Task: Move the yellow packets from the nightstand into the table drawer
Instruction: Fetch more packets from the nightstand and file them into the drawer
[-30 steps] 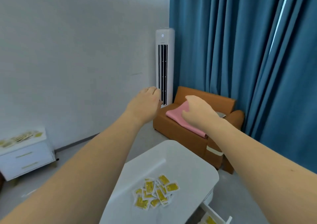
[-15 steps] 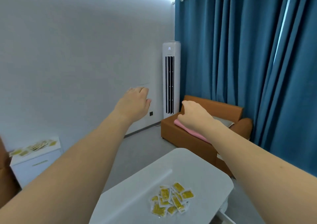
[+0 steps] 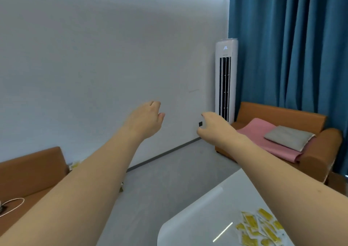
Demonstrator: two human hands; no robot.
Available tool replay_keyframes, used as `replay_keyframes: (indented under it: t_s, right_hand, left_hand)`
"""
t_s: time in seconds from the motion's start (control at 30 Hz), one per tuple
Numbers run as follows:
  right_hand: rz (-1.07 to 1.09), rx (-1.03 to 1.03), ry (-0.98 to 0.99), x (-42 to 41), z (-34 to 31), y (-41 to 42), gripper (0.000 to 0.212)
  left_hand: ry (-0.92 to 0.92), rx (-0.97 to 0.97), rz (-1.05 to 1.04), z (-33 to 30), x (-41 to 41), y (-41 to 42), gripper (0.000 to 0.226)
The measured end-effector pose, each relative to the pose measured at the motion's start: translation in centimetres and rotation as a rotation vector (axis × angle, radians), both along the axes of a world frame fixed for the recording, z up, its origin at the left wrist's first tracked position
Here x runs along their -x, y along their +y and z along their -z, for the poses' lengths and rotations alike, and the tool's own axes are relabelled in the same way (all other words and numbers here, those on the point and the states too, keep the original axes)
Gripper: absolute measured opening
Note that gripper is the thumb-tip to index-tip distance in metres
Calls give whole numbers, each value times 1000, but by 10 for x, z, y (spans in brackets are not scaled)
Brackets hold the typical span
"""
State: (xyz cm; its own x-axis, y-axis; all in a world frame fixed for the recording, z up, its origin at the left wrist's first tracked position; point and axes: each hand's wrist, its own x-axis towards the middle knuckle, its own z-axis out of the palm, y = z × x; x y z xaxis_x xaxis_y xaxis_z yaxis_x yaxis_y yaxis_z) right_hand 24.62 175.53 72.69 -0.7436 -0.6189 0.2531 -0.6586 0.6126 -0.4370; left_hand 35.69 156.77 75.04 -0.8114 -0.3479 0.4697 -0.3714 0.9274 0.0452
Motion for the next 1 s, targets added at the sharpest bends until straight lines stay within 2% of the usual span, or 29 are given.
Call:
replay_keyframes:
  t_s: [0.13, 0.23, 0.4, 0.63, 1.0]
  right_hand:
    - [7, -33, -18, 3, 13, -74, 45]
    - [20, -19, -29, 16, 25, -138, 32]
    - [-21, -16, -60, 46, 37, -261, 50]
    - [-59, 14, -87, 84, 33, -445, 46]
    - [-130, -23, -180, 90, 86, -769, 47]
  left_hand:
    - [-6, -44, -22, 17, -7, -85, 44]
    - [-32, -63, -18, 30, 6, -146, 46]
    - [-50, -48, -12, 34, 41, -256, 45]
    - [-46, -36, -73, 24, 59, -437, 48]
    - [-114, -146, -150, 80, 55, -757, 50]
